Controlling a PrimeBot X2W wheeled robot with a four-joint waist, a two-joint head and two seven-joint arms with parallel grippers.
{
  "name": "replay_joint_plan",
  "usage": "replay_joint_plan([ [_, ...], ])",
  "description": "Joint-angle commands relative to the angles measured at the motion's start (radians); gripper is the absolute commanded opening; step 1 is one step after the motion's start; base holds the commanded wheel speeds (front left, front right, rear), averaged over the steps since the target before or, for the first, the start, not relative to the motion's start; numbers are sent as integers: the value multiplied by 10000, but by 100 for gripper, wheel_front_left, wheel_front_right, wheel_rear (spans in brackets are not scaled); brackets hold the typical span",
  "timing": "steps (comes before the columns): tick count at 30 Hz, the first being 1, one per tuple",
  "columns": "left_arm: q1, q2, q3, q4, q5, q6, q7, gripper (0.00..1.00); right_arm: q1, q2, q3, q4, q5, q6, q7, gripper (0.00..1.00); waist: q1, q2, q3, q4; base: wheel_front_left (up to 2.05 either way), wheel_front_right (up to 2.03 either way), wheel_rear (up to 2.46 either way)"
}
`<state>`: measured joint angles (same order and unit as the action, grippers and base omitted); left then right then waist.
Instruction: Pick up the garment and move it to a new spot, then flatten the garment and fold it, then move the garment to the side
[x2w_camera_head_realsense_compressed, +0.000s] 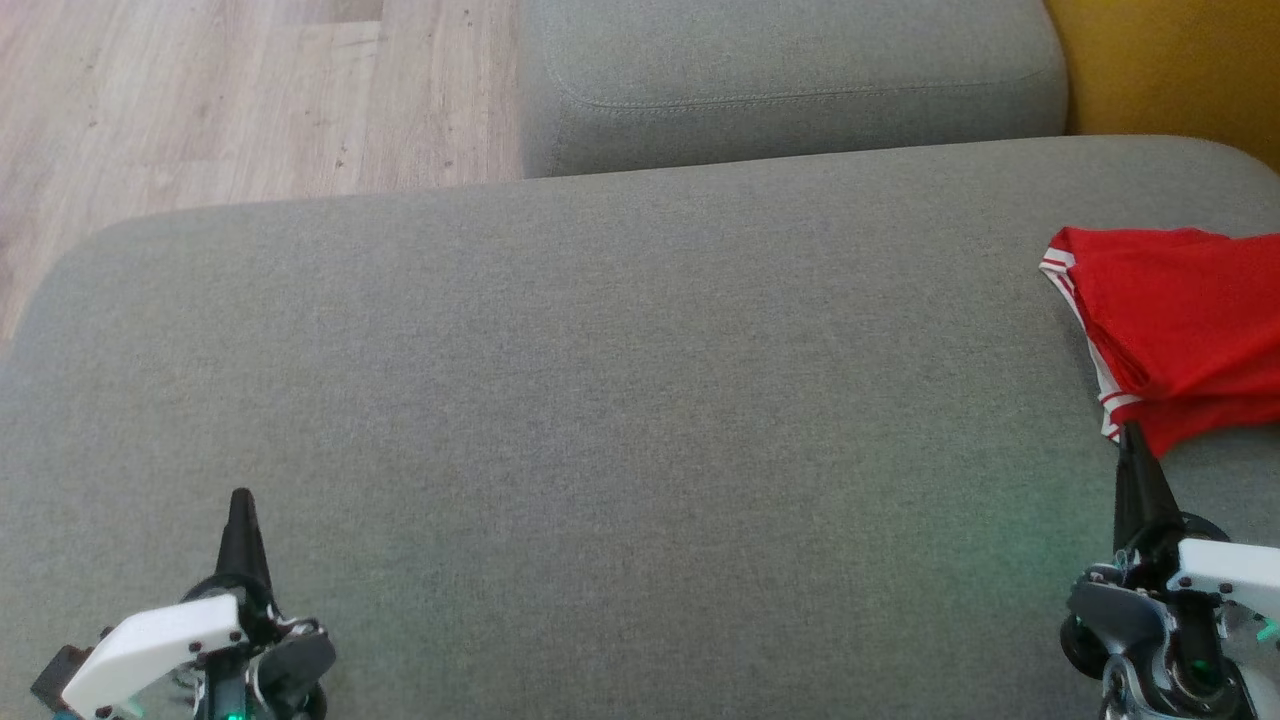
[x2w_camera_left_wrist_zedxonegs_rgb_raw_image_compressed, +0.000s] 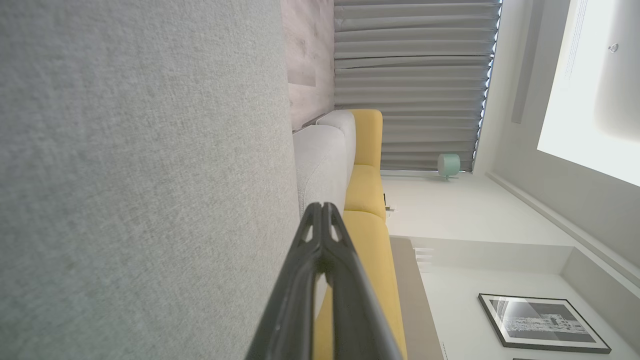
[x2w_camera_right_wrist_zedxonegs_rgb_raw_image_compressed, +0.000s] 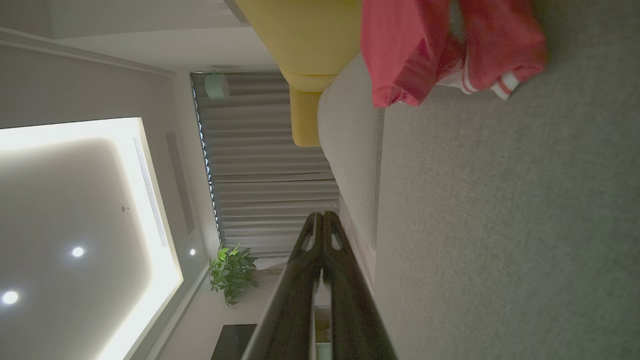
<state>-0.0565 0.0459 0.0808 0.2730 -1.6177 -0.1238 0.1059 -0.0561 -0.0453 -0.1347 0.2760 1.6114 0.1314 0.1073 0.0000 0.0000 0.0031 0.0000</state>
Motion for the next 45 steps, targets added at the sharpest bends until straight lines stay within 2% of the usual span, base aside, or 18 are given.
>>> replay_joint_plan([
  [1,-514,43,328,-281,89,-69,71,0,-518,-49,211,-313,-26,-7,58,0,0,0,0,0,0,0,0],
  [45,-514,43,327,-281,89,-69,71,0,-518,-49,212,-313,-25,-7,57,0,0,0,0,0,0,0,0],
])
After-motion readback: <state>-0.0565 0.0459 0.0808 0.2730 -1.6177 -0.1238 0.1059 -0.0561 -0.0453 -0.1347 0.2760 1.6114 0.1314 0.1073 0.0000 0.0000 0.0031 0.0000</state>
